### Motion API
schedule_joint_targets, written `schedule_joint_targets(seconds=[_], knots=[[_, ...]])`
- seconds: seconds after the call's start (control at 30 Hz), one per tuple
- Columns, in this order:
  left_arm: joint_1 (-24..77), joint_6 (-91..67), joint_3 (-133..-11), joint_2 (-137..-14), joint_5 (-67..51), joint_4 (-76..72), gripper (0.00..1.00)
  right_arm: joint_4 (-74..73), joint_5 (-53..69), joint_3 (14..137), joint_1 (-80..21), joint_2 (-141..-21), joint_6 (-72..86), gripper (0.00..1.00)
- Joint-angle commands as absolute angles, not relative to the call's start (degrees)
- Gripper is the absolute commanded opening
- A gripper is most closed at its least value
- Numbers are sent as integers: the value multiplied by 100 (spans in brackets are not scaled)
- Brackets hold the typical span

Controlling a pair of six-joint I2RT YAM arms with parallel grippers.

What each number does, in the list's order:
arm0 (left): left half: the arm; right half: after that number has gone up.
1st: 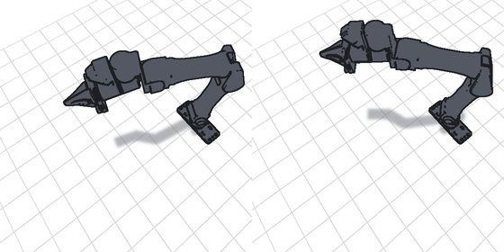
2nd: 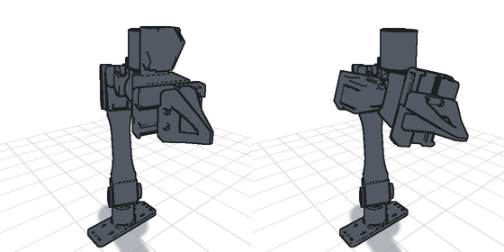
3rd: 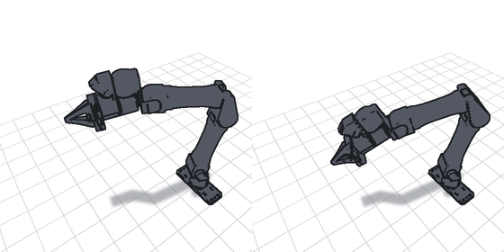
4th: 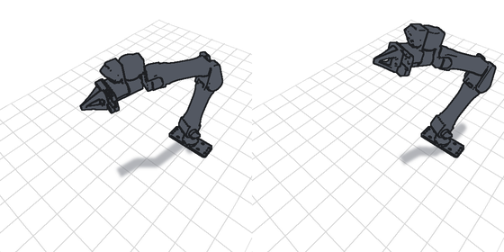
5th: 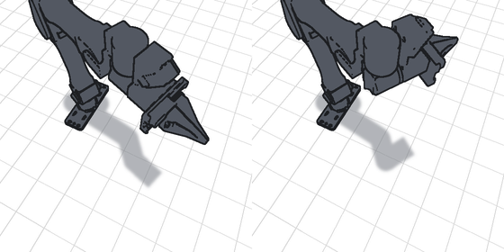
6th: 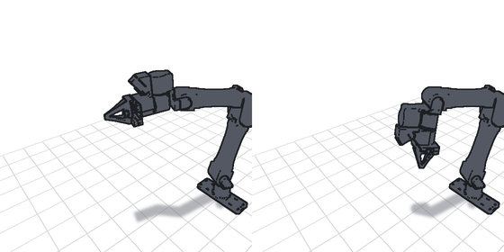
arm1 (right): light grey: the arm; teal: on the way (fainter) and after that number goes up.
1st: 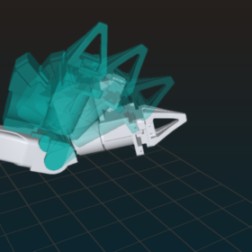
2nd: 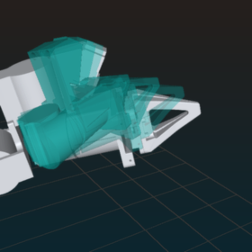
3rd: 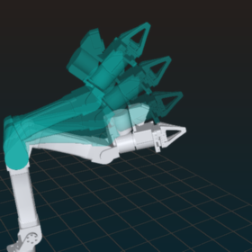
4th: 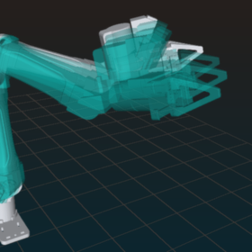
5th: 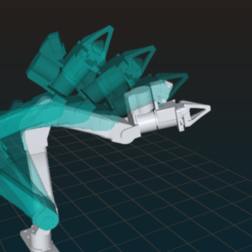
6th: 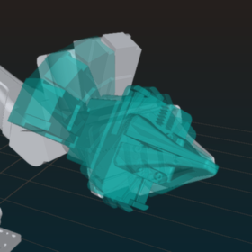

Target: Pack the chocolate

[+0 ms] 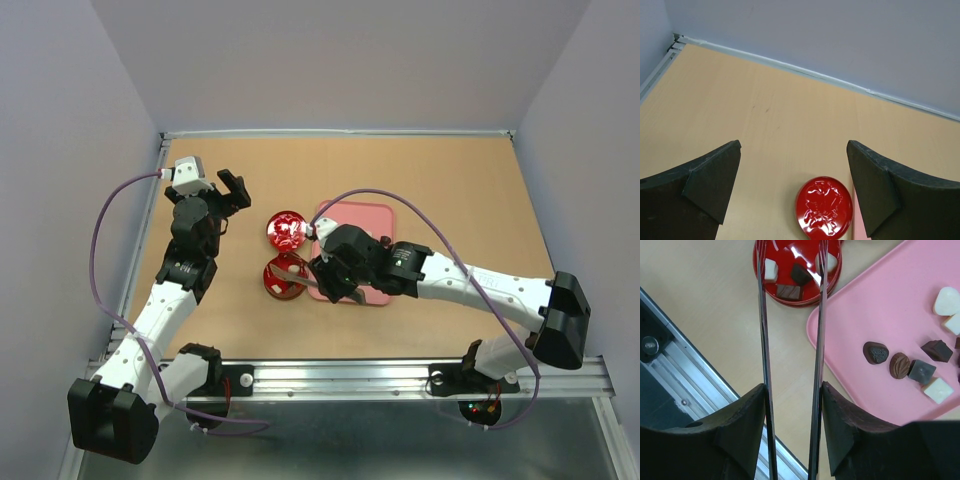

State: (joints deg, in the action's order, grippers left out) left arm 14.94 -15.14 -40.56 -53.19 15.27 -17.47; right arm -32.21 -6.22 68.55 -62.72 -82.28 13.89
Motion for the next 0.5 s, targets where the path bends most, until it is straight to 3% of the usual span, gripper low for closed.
schedule_joint_targets(seconds=[0.0, 0.47], knots=[[1512, -1485, -4342, -5291, 1600, -1951, 99, -2909, -948, 7093, -6319, -8051, 1432, 51], [1521, -1512, -4342, -5230, 1582, -1916, 99, -3673, -2074, 6645, -6311, -7620, 2197, 49]])
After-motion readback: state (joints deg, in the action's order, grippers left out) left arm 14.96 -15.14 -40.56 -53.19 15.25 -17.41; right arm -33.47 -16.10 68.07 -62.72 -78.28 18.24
